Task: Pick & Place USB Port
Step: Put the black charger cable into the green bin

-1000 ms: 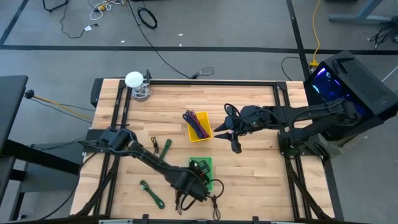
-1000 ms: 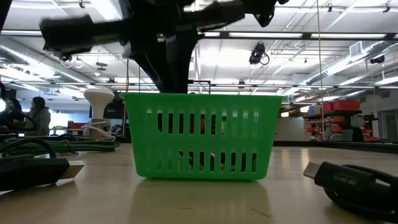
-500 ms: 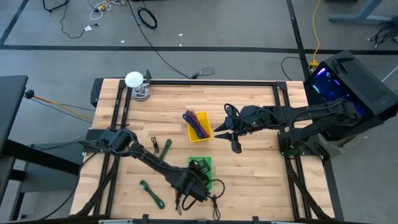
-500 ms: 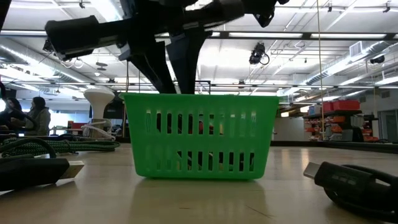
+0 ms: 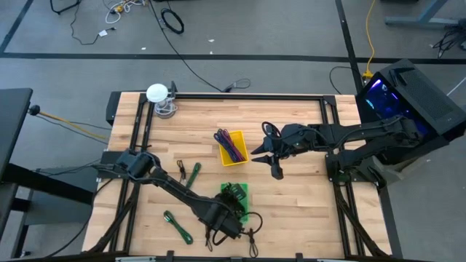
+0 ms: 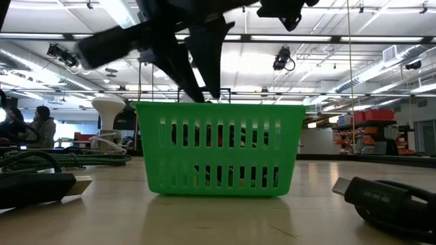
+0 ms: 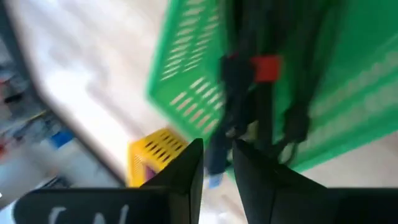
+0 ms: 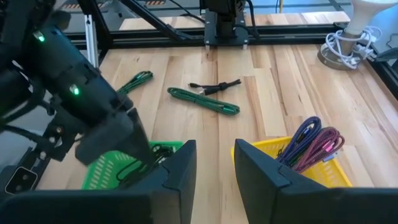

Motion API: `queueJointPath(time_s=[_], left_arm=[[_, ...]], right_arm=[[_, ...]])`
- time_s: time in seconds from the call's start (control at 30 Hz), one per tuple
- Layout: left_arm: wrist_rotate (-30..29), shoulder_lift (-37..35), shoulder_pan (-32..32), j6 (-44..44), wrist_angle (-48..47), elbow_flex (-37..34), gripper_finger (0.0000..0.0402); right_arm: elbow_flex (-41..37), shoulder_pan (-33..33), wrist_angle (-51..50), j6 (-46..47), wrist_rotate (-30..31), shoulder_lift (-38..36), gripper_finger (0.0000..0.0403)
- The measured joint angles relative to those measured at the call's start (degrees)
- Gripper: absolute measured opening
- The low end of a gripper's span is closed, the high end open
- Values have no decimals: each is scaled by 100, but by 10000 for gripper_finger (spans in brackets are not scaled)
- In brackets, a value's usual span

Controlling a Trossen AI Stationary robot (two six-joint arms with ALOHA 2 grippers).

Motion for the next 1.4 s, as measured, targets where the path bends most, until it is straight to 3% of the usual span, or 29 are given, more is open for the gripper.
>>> queueJointPath(time_s=[0.1, 0.17, 0.4, 0.63, 0.8, 1.1, 1.4], left_arm=[[-525, -117, 15, -266, -420, 5, 90], [-553, -220, 67, -704, -684, 8, 91], [579, -849, 396, -3003, -1910, -11, 88], [626, -1789, 786, -5161, -2553, -701, 87], [801, -2787, 1011, -6366, -2275, -2110, 87], [1667, -4299, 933, -9879, -1390, -4337, 87], [1784, -4815, 656, -11416, 704, -5607, 87]], right_arm=[[0, -1, -42, 2, 2, 0, 111], [0, -2, -53, 10, 2, 0, 111], [0, 0, -46, 22, 13, 0, 111], [0, 3, -81, 46, 7, 0, 111], [0, 1, -197, 38, 9, 0, 111], [0, 1, -226, -26, 15, -2, 111], [0, 0, -285, -68, 16, -2, 111]])
